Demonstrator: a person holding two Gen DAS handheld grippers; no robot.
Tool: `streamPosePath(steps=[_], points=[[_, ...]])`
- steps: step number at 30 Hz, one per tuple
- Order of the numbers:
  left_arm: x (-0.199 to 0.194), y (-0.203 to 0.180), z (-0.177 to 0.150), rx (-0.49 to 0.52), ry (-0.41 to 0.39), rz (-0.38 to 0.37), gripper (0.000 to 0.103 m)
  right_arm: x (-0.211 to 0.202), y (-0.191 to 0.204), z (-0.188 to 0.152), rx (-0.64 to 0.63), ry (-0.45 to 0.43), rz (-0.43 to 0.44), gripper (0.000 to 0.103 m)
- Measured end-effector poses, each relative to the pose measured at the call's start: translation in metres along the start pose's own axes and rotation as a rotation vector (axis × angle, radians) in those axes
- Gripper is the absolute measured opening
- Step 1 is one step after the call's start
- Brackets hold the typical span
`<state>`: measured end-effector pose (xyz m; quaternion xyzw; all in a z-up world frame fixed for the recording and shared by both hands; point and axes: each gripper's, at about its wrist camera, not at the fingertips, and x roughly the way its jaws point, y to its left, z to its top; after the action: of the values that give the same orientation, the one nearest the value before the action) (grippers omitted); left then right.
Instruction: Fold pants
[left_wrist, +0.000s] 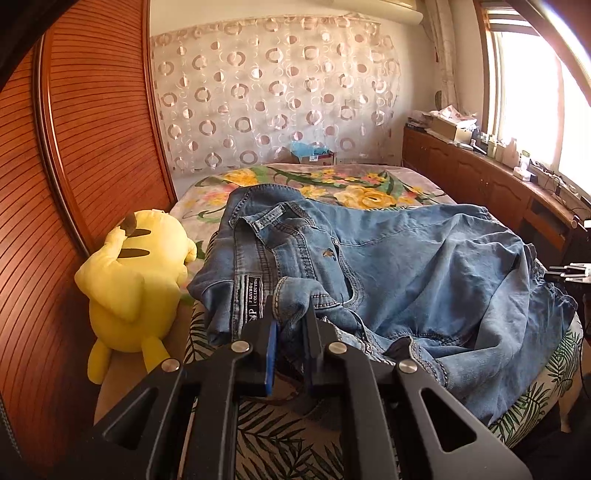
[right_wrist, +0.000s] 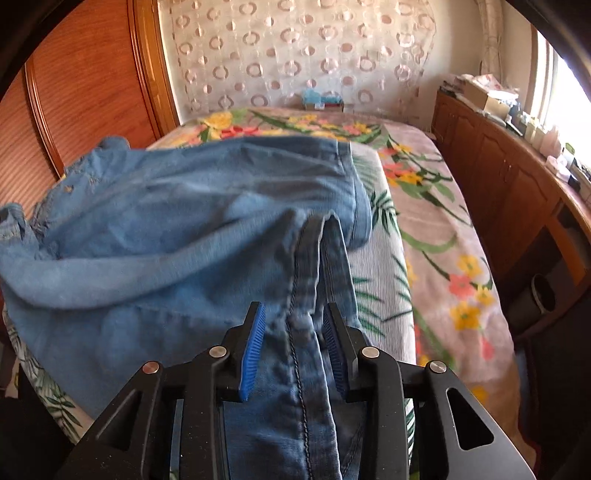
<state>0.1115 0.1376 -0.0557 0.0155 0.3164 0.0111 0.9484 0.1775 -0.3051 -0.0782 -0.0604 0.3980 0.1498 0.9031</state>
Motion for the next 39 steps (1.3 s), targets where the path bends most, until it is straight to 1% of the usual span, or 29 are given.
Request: streamPosePath(steps=[4, 7, 9, 12, 13, 14, 19, 23, 28, 35, 39], points=[[0.005, 0.001, 0.003, 0.002, 0.012, -0.002, 0.012, 0.013, -0.006, 0.004, 0.035, 0.033, -0.003, 0.034], [0.008, 0.001, 0.005, 0.0, 0.018, -0.007, 0.012, 0.013, -0.004, 0.009, 0.033, 0.034, 0.001, 0.034], [0.009, 0.0, 0.006, -0.001, 0.019, -0.01, 0.012, 0.013, -0.002, 0.01, 0.027, 0.043, 0.028, 0.021], [0.013, -0.001, 0.008, -0.004, 0.023, -0.02, 0.012, 0.012, 0.0, 0.008, -0.003, 0.054, 0.032, 0.016], [0.014, -0.001, 0.009, -0.002, 0.024, -0.023, 0.012, 0.01, -0.002, 0.008, 0.001, 0.045, 0.033, 0.013], [0.014, -0.002, 0.011, -0.001, 0.023, -0.024, 0.012, 0.009, -0.006, 0.009, 0.014, 0.031, 0.034, 0.004], [0.004, -0.003, 0.023, -0.003, -0.011, -0.028, 0.012, -0.031, -0.018, 0.02, 0.05, -0.102, 0.014, 0.004], [0.0, 0.001, 0.034, -0.013, -0.04, -0.014, 0.012, -0.051, -0.023, 0.032, 0.037, -0.166, -0.022, 0.004], [-0.001, 0.004, 0.046, -0.007, -0.062, -0.006, 0.012, -0.078, -0.033, 0.045, 0.049, -0.271, -0.069, 0.004], [0.002, 0.011, 0.071, -0.012, -0.106, 0.017, 0.011, -0.096, -0.04, 0.067, 0.045, -0.378, -0.114, 0.004], [0.014, 0.014, 0.082, -0.013, -0.109, 0.028, 0.011, -0.092, -0.029, 0.076, 0.024, -0.413, -0.128, 0.003]])
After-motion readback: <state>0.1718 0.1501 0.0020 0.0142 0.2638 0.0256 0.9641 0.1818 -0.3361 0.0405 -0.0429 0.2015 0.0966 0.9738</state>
